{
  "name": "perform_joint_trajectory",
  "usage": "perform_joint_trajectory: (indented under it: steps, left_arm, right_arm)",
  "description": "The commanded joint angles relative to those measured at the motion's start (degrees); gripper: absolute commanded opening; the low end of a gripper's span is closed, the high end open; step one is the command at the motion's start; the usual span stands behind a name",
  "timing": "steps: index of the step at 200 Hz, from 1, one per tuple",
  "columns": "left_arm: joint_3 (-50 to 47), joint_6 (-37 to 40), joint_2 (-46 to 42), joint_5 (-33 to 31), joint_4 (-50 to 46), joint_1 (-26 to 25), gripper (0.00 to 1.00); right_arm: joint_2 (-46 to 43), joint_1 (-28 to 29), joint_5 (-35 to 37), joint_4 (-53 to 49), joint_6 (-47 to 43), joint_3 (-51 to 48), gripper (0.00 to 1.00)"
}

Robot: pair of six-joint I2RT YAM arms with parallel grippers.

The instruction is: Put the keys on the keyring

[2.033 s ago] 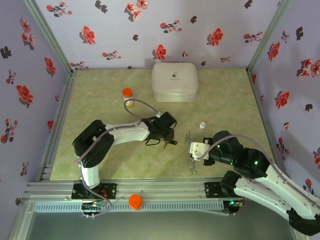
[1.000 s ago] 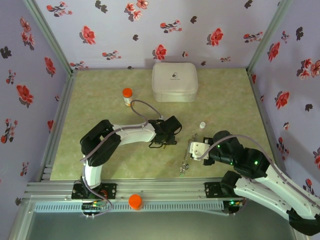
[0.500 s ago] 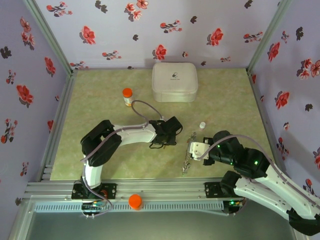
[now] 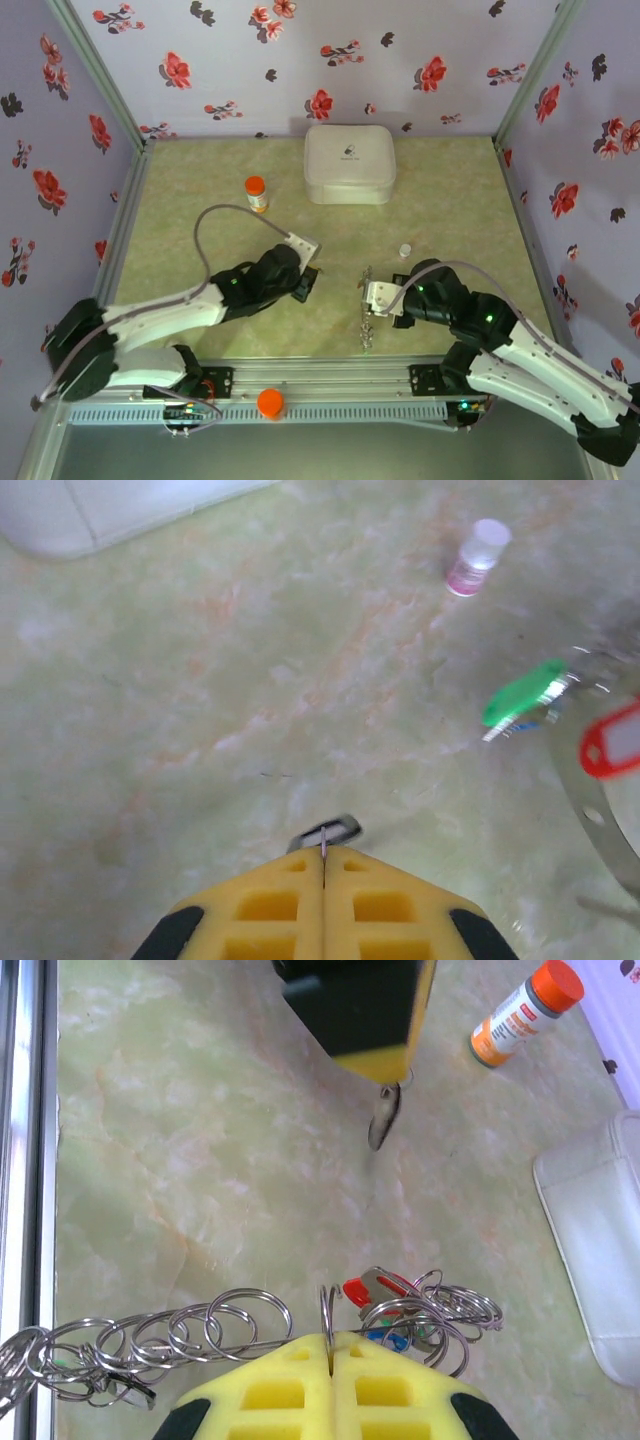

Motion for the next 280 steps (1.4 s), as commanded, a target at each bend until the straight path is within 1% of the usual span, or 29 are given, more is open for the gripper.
perform_joint_trajectory:
  steps: [1, 20, 41, 66, 101, 121, 136, 153, 217, 256, 280]
  left_arm:
    - [-3.54, 17.28, -6.48, 2.52, 5.14, 0.80, 0.00]
    - [-5.81, 24.46, -11.68, 4.40, 5.40, 1.13, 0.00]
    - [-7.20, 31.44, -14.63, 5.05, 6.78, 1.48, 0.00]
    - [-8.29, 41.16, -15.52, 7.77, 9.30, 1.57, 0.00]
    - [-8.60, 50.83, -15.25, 10.71, 12.02, 1.52, 0.00]
    - [-9.76, 55.80, -15.49, 13.91, 14.48, 1.26, 0.00]
    - [-11.66, 60.52, -16.07, 18.38, 17.21, 0.87, 0.00]
    - [-12.93, 62.10, -16.30, 20.78, 20.29, 0.79, 0.00]
    - [-12.90, 68.28, -15.75, 24.52, 19.93, -0.14, 0.00]
    - [-12.21, 72.39, -14.91, 24.60, 18.19, -0.63, 0.00]
    - [-11.47, 73.62, -14.21, 24.62, 17.60, -0.80, 0.00]
  right_arm:
    - [1.84, 0.35, -3.10, 8.04, 0.86, -0.09, 0.00]
    - [3.74, 0.43, -3.61, 9.53, -0.69, 0.09, 0.00]
    - [5.82, 0.51, -4.41, 9.62, -3.05, 0.97, 0.00]
    - [8.71, 0.47, -6.45, 9.10, -4.58, 2.54, 0.00]
    - [11.87, 0.51, -11.08, 10.89, -4.59, 3.69, 0.00]
    - [13.14, 0.45, -12.71, 13.13, -4.00, 3.68, 0.00]
    - [14.28, 0.44, -13.68, 14.81, -3.64, 3.66, 0.00]
    - [15.16, 0.52, -13.89, 16.02, -3.75, 3.75, 0.00]
    - [17.40, 0.46, -14.83, 16.36, -4.85, 5.06, 0.00]
    - [17.77, 0.47, -16.68, 16.05, -4.50, 5.55, 0.00]
    - [18.09, 0.58, -17.27, 16.21, -4.25, 5.90, 0.00]
